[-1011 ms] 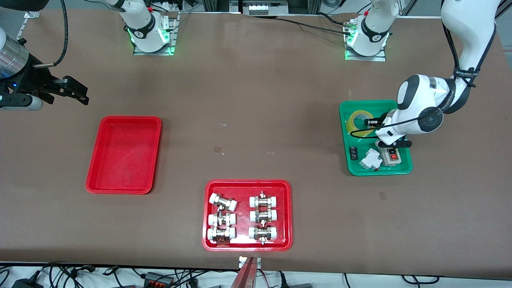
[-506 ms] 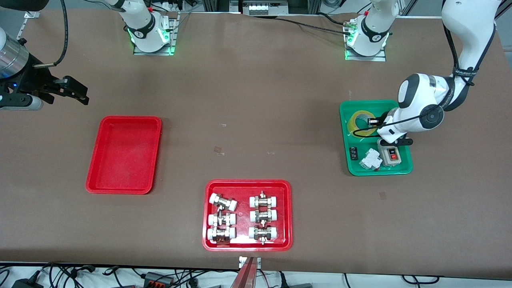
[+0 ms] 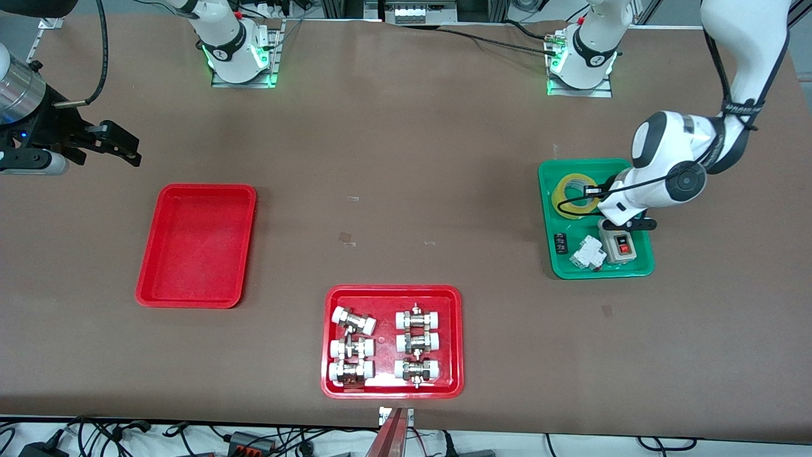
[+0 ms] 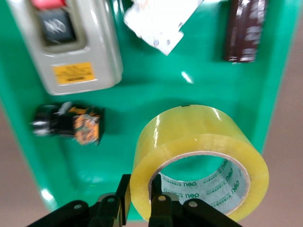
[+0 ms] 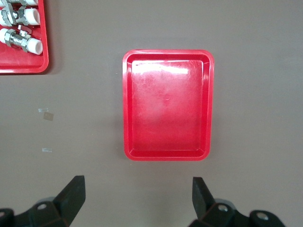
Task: Left arm passes tape to right arm into tray
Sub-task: 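Close the left gripper on the rim of the tape roll, then lift the tape roll with the left gripper toward the table middle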
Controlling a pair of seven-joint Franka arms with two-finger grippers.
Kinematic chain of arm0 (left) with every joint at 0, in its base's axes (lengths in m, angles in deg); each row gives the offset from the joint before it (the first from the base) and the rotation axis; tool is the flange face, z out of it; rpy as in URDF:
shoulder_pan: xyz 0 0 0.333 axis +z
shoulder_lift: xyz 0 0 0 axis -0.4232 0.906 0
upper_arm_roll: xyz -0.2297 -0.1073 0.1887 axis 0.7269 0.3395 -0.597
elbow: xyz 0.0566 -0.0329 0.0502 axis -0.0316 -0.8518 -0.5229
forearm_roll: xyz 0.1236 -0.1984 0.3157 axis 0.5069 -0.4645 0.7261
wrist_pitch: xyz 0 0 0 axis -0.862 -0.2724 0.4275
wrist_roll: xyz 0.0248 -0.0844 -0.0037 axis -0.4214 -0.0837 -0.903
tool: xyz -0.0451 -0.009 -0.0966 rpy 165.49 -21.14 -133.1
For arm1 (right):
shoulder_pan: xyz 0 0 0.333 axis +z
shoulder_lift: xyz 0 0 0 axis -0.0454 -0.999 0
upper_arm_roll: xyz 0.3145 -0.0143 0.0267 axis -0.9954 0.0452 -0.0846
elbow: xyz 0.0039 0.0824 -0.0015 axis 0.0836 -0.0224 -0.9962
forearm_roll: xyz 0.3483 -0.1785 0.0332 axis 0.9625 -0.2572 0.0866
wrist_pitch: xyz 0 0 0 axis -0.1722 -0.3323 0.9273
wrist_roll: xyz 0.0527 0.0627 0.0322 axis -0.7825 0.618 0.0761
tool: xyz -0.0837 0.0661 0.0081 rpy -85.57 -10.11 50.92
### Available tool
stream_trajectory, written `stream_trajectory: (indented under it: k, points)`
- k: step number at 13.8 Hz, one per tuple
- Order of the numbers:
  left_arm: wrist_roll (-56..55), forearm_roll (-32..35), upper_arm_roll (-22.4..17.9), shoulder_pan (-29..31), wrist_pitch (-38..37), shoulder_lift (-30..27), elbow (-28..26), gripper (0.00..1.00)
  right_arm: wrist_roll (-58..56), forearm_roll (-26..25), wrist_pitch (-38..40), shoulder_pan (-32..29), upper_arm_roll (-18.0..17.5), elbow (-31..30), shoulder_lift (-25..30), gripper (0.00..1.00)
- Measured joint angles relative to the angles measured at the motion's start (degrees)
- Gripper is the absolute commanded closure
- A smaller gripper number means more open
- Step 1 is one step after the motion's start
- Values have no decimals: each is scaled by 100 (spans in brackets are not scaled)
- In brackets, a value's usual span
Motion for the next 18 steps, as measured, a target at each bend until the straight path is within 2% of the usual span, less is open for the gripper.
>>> stream_trajectory:
  k: [2,5,7,8,12,16,18]
  points:
    - [3,-2,312,2,-1108,-335,781,99,1,0,1,1,0,0,0,0]
    - [1,-25,804,-16,-3077,-636,2525,99,3,-1,1,0,2,4,0,0]
    - [3,-46,954,-33,-3770,-721,3551,99,3,-1,3,-1,5,5,-1,0]
    - [4,-138,970,-37,-3878,-718,3862,99,3,-1,23,-1,5,5,-1,0]
    - [-424,-1172,973,-65,-3669,-316,4047,99,3,-1,139,0,5,-2,-101,0]
    - [-2208,-1985,1003,-285,-3287,-105,4073,99,3,0,225,1,5,-2,-258,0]
    - [-3220,-2354,1016,-763,-2547,49,4072,99,3,1,258,3,3,-1,-268,0]
